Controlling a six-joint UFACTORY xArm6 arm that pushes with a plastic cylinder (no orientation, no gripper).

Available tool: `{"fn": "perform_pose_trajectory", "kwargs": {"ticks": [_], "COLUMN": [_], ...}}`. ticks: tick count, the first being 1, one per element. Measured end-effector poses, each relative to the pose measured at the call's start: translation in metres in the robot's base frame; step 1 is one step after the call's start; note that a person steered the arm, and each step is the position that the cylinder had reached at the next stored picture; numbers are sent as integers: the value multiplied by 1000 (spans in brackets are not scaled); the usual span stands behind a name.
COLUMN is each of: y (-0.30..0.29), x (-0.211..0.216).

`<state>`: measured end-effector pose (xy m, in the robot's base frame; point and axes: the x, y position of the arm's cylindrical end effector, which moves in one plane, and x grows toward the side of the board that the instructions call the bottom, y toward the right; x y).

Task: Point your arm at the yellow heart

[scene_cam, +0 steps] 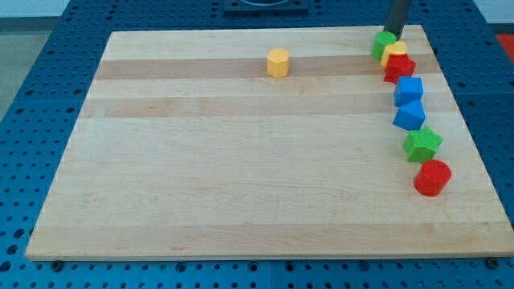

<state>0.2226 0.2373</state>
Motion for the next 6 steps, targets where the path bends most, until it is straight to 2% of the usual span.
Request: {"fn": "perform_pose_trajectory", "kwargs": {"ticks": [2,5,6], "y": [57,37,27], "x": [7,54,57]}}
